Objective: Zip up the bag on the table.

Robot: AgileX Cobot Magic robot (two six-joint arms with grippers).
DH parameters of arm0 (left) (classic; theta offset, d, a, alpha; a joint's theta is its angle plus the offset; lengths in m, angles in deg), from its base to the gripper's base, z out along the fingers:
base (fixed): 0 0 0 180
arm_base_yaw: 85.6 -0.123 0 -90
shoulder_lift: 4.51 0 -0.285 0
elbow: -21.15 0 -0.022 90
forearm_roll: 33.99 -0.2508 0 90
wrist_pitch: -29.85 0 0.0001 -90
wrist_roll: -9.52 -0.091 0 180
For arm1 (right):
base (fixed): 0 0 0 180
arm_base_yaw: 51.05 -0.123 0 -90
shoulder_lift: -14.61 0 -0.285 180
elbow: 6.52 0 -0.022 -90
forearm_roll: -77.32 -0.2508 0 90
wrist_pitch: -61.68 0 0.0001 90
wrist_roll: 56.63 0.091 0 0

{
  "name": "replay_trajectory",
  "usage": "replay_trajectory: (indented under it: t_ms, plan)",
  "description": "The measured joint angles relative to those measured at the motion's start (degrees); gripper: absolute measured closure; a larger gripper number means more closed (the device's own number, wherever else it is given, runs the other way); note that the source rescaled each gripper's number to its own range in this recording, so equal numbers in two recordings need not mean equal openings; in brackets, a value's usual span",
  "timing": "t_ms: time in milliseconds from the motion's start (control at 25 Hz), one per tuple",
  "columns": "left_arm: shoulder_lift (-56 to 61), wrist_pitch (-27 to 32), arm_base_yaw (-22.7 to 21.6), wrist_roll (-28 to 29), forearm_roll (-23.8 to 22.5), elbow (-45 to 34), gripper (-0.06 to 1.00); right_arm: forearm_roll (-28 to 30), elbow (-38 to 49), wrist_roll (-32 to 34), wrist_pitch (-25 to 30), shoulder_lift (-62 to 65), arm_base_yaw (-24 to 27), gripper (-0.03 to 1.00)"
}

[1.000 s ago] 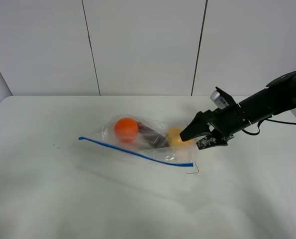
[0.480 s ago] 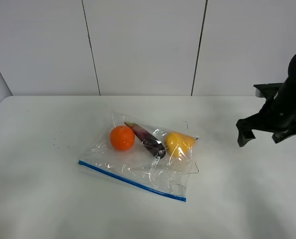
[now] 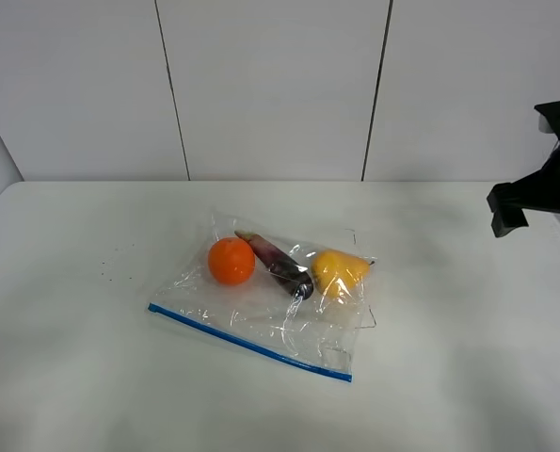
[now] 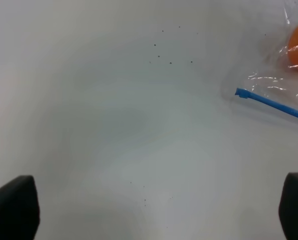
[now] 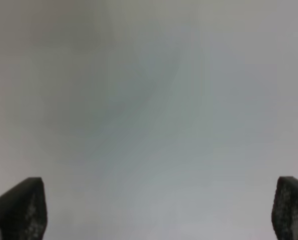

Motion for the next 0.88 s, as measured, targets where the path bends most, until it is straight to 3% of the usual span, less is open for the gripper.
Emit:
replay_trajectory:
  t_ms: [520, 640, 880]
  plan:
    - [0.00, 0.00, 0.00, 0.00, 0.00, 0.00, -0.06, -7.55, 16.00, -8.16, 0.39, 31.27, 0.00, -0.03]
    - [0.00, 0.00, 0.00, 0.00, 0.00, 0.00, -0.06, -11.20, 19.30, -9.34, 0.39, 40.49, 0.00, -0.03]
    - [0.00, 0.00, 0.00, 0.00, 0.00, 0.00, -0.06, -12.76, 25.55, -10.10, 1.69, 56.25, 0.00, -0.03]
